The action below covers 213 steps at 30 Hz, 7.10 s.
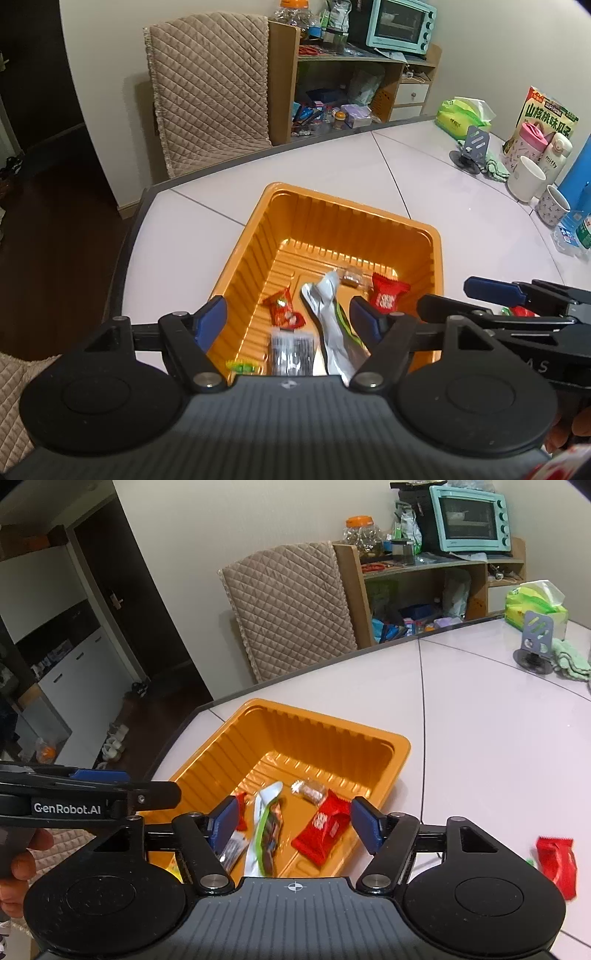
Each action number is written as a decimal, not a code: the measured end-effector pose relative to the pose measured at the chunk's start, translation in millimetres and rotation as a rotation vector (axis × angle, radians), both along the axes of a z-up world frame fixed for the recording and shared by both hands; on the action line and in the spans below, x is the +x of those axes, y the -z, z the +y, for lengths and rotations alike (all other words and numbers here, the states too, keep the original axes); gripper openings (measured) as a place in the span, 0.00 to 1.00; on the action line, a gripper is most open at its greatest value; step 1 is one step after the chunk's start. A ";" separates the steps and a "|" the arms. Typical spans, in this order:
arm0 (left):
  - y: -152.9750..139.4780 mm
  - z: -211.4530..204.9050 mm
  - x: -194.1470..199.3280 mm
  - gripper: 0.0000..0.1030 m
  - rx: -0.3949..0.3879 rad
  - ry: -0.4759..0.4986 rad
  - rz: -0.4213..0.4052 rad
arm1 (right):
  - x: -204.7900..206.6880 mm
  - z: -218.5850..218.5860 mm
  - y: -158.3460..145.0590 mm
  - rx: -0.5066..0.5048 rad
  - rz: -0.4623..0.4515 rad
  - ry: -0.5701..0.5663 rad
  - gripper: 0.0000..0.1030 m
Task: Organize snacks
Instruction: 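Withdraw both open tools from the tray toward the remaining snacks, then grasp the green-wrapped candy with the left tool while the right tool grasps the red snack, then carry both snacks over the orange tray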
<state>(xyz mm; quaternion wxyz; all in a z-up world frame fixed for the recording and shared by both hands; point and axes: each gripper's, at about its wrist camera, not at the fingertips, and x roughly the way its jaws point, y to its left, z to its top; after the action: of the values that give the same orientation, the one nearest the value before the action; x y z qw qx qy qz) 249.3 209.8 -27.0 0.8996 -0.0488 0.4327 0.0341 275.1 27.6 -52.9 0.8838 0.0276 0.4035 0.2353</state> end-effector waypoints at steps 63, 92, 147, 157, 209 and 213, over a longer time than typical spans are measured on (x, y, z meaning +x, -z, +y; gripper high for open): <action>20.2 -183.6 -115.0 0.69 -0.052 0.021 0.117 | -118.5 -182.4 6.8 -0.094 0.183 0.014 0.71; 55.9 -251.5 -11.2 0.68 0.028 0.110 0.065 | -25.8 -244.0 18.5 -0.081 0.122 0.155 0.71; 117.3 -281.3 75.3 0.40 0.096 0.445 0.095 | 25.6 -257.9 55.3 -0.119 0.131 0.191 0.47; 116.8 -277.2 75.2 0.17 0.035 0.389 0.110 | 27.8 -256.2 57.7 -0.125 0.134 0.173 0.51; 66.5 -233.5 3.9 0.17 -0.063 0.149 0.071 | -16.9 -218.4 20.7 -0.166 0.007 0.009 0.28; 53.8 -227.4 -12.8 0.17 -0.076 0.138 0.046 | -32.1 -214.2 9.2 -0.133 0.011 0.002 0.28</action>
<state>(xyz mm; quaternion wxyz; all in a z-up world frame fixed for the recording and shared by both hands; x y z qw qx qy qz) 236.5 -17.6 -80.8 0.8871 -0.0521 0.4565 -0.0435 242.9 -186.5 -62.2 0.8816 -0.0295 0.4232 0.2069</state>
